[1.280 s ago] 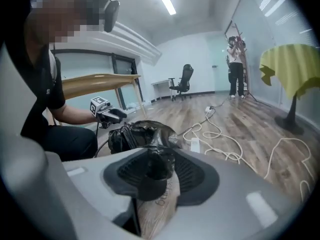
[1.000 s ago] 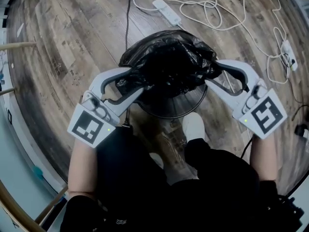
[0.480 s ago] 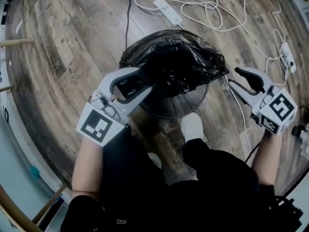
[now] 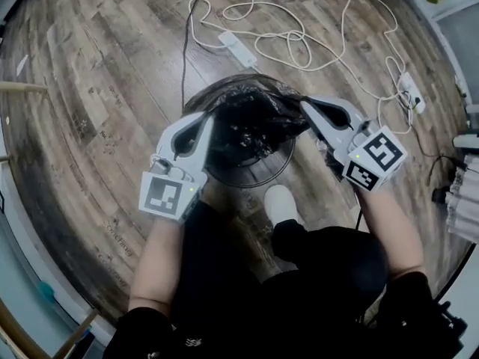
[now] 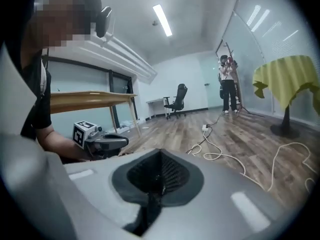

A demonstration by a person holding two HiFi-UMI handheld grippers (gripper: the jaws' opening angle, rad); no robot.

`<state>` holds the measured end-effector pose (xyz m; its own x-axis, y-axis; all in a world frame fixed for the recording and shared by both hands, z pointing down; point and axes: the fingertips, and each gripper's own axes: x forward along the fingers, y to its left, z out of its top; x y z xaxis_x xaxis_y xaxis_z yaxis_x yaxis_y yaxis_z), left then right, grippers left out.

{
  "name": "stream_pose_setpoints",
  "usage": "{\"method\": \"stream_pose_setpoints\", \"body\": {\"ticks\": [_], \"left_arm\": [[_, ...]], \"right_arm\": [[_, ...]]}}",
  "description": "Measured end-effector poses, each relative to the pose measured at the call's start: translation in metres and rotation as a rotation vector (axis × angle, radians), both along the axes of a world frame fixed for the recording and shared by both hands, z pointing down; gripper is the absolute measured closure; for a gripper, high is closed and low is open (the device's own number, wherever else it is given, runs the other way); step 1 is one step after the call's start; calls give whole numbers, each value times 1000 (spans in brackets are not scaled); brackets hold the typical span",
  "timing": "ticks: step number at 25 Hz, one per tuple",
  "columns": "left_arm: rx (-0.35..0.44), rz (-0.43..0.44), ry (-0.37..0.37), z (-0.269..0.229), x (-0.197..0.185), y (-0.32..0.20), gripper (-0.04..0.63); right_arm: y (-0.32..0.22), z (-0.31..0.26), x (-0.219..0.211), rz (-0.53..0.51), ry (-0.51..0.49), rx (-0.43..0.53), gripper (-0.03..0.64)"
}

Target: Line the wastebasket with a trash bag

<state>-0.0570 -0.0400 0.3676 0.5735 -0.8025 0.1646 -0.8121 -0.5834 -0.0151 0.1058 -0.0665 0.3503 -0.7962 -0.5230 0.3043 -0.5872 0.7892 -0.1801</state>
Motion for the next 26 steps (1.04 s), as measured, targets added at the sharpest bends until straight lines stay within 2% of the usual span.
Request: {"method": "stream_pose_setpoints", "body": {"ticks": [2,4,6,8,19,26], "left_arm": [[-49,-103,-70,13,-9,-9,589],[-102,-173,-41,18,-12,-14,589],[-71,-170,-25,15,-11,-12,589],[-42,-162,-53,19,-13,-10,589],[-75,-172,-107,48,-23,-13,589],[-36,-163,-121,37,-15,-12,589]], "right_arm": [[1,2,-2,36,21,23,615],[-2,9,4,89,39,32,615],[-5,16,11,134,44,36,615],[-5,20,11,146,55,49,615],[4,31,-5,82,102,64,615],[-3,24,10,113,101,88,615]]}}
